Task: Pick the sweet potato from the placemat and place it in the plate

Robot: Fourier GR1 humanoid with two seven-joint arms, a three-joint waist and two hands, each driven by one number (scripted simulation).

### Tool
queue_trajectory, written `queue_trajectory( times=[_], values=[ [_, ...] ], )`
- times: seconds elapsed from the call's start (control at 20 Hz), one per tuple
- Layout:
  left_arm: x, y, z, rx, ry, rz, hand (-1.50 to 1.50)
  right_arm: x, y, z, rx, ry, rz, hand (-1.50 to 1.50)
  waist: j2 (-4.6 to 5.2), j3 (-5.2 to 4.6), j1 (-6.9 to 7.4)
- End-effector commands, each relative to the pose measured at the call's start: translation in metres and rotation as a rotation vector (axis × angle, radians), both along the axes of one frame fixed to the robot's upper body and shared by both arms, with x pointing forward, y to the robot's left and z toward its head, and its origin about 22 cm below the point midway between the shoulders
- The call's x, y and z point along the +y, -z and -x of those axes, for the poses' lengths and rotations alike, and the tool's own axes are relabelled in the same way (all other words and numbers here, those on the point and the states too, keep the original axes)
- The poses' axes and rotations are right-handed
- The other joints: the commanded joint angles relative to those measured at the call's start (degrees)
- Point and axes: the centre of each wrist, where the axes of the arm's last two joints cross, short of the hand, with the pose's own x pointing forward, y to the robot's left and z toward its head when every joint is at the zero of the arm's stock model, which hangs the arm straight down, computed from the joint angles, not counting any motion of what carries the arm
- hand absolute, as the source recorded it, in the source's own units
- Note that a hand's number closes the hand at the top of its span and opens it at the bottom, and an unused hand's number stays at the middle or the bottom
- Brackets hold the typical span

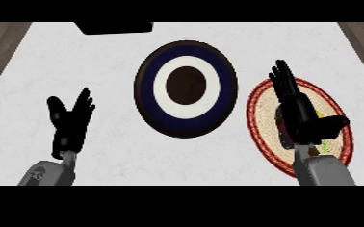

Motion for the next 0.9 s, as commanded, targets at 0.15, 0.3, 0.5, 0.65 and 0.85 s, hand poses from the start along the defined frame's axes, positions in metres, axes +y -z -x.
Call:
queue_trajectory(
  times=[0.15, 0.3, 0.5, 0.65, 0.85],
  values=[
    [-0.009, -0.071, -0.037, -0.338, 0.216, -0.157, 0.0, 0.053, 0.006, 0.016, -0.045, -0.592, 0.33, 1.5, -1.61, -2.22, 3.95],
    [-0.016, -0.079, -0.039, -0.375, 0.255, -0.158, 0.0, 0.012, -0.026, -0.006, -0.177, -0.524, 0.847, 1.5, -5.67, -4.55, 3.21],
    [-0.009, -0.111, -0.045, -0.502, 0.324, -0.187, 0.0, 0.029, 0.032, 0.04, -0.228, -0.608, 1.084, 1.5, -2.04, -2.18, 1.76],
    [0.009, -0.13, -0.043, -0.536, 0.338, -0.18, 0.0, 0.007, 0.094, 0.083, -0.253, -0.545, 0.897, -1.5, -0.99, -1.95, 1.62],
    [0.001, -0.115, -0.03, -0.524, 0.339, -0.17, 0.0, -0.013, 0.106, 0.097, -0.345, -0.54, 0.78, -1.5, -1.03, -2.07, 1.52]
  ],
)
